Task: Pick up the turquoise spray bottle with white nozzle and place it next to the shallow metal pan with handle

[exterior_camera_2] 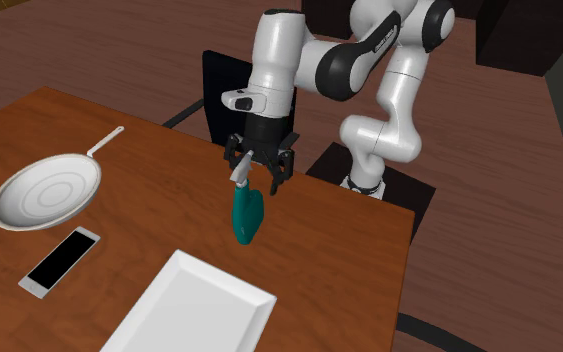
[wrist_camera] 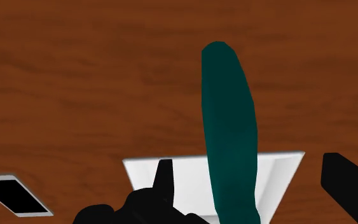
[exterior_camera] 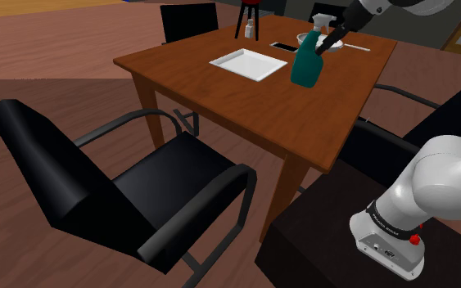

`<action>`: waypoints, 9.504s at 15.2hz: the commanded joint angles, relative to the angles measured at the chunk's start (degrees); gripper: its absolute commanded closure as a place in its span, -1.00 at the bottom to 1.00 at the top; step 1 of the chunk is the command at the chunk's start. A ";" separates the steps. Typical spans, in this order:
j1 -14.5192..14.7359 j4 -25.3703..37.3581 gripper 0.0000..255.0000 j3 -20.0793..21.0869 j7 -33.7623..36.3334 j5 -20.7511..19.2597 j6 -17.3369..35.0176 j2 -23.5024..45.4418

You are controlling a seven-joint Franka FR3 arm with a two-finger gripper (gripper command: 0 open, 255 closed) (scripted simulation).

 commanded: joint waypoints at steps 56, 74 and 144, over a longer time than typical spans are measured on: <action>3.27 28.75 1.00 0.79 2.11 2.48 -19.99 8.52; 5.37 52.83 1.00 -1.80 1.92 5.76 -34.86 18.27; -18.82 58.10 -1.00 -25.24 -47.46 48.17 -24.30 61.68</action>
